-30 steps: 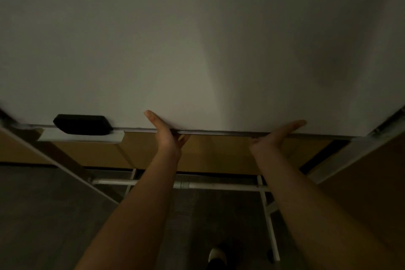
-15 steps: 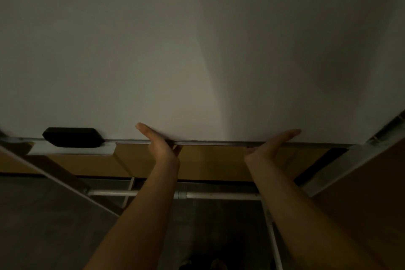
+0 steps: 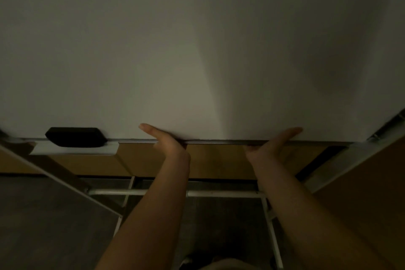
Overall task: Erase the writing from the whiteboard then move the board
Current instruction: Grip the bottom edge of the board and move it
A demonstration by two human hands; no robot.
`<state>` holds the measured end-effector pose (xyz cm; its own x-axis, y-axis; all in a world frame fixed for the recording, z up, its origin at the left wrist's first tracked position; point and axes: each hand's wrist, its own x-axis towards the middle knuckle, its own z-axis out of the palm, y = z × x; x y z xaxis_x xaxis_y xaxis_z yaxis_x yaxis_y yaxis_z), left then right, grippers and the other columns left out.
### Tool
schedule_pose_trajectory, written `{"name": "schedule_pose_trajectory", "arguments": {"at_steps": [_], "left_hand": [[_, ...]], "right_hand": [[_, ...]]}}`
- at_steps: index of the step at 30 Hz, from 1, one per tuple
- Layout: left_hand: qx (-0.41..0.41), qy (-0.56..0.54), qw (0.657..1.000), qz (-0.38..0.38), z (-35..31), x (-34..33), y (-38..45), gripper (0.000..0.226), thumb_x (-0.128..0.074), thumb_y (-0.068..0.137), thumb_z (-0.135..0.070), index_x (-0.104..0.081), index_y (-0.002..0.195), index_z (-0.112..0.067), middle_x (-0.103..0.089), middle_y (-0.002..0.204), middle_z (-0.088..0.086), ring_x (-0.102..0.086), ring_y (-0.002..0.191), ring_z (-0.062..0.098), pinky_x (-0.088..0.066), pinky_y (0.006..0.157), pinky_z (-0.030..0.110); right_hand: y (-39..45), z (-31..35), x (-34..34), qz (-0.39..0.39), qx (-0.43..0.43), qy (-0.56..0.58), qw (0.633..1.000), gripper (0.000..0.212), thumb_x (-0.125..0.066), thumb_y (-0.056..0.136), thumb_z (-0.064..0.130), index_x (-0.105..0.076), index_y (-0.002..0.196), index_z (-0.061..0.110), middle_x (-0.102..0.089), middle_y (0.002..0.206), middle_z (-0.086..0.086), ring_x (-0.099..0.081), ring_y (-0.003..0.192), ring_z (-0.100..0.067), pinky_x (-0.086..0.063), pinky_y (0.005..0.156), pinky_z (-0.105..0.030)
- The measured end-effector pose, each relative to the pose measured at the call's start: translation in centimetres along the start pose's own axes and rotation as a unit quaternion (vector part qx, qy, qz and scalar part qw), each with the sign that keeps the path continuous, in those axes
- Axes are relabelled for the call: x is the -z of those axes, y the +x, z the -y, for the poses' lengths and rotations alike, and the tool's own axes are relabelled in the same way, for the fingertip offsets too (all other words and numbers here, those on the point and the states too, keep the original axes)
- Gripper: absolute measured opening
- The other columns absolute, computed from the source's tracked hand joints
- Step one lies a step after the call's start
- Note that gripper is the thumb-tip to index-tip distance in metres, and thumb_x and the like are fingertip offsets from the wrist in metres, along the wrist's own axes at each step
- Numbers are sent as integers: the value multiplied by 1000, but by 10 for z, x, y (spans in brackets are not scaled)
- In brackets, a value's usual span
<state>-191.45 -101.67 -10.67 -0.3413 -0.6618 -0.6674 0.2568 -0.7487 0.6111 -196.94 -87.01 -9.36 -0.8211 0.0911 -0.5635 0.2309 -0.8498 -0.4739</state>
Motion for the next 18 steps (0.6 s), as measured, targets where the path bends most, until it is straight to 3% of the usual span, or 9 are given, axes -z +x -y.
{"name": "schedule_pose_trajectory", "arguments": {"at_steps": [2, 5, 9, 12, 14, 15, 16, 18], "left_hand": [[33, -76, 995, -49, 0, -8, -8, 100, -36, 81, -83, -8, 156, -24, -17, 161, 3, -22, 145, 32, -19, 116, 51], [42, -190, 976, -99, 1, -16, -15, 86, -33, 90, -75, -12, 156, -24, -5, 163, 0, -9, 148, 32, -11, 117, 52], [24, -82, 988, -129, 15, -17, -19, 68, -11, 101, -59, -12, 156, -20, -13, 162, 9, -15, 147, 33, -12, 118, 48], [33, 18, 995, -94, 15, -26, -33, 76, -18, 99, -63, -2, 156, -16, 0, 163, 7, -5, 149, 28, -4, 120, 49], [-45, 138, 988, -58, 19, -25, -47, 72, -20, 102, -57, 7, 155, -17, 10, 162, 10, 1, 149, 29, -1, 119, 47], [-131, 180, 974, -33, 25, -20, -54, 70, -22, 103, -52, 9, 155, -16, 15, 161, 11, 5, 149, 29, 1, 119, 45], [-236, 227, 945, -4, 31, -15, -58, 70, -27, 105, -47, 9, 154, -14, 18, 161, 11, 10, 148, 29, 5, 119, 43], [-452, 308, 835, 61, 41, -3, -60, 73, -39, 103, -41, 4, 155, -12, 19, 160, 15, 16, 147, 31, 13, 118, 41]], "right_hand": [[0, -1, 1, 0, 2, -4, 1000, 73, -37, 81, 81, -43, 140, 37, -54, 132, 2, -54, 115, -24, -43, 102, -47], [-1, -2, 4, -15, -7, -26, 1000, 75, -33, 81, 82, -38, 142, 39, -51, 124, 3, -51, 107, -24, -41, 97, -48], [0, -7, 13, -15, -24, -76, 997, 81, -34, 78, 85, -36, 143, 37, -49, 137, 1, -51, 115, -25, -41, 105, -49], [-6, -18, 16, -7, -39, -129, 991, 93, -42, 75, 84, -27, 149, 29, -49, 139, -3, -53, 119, -26, -45, 103, -46], [-11, -25, 19, -12, -38, -171, 984, 97, -44, 75, 82, -25, 150, 25, -46, 142, -2, -51, 123, -25, -45, 103, -41], [-13, -28, 22, -15, -33, -200, 979, 97, -44, 74, 82, -27, 150, 24, -45, 143, -1, -49, 124, -24, -43, 104, -40], [-14, -30, 24, -24, -18, -229, 973, 97, -45, 74, 82, -29, 149, 22, -44, 143, -1, -47, 125, -24, -42, 105, -40], [-15, -30, 28, -46, 38, -282, 958, 96, -51, 75, 78, -31, 148, 19, -42, 145, -3, -45, 128, -25, -38, 108, -42]]}}
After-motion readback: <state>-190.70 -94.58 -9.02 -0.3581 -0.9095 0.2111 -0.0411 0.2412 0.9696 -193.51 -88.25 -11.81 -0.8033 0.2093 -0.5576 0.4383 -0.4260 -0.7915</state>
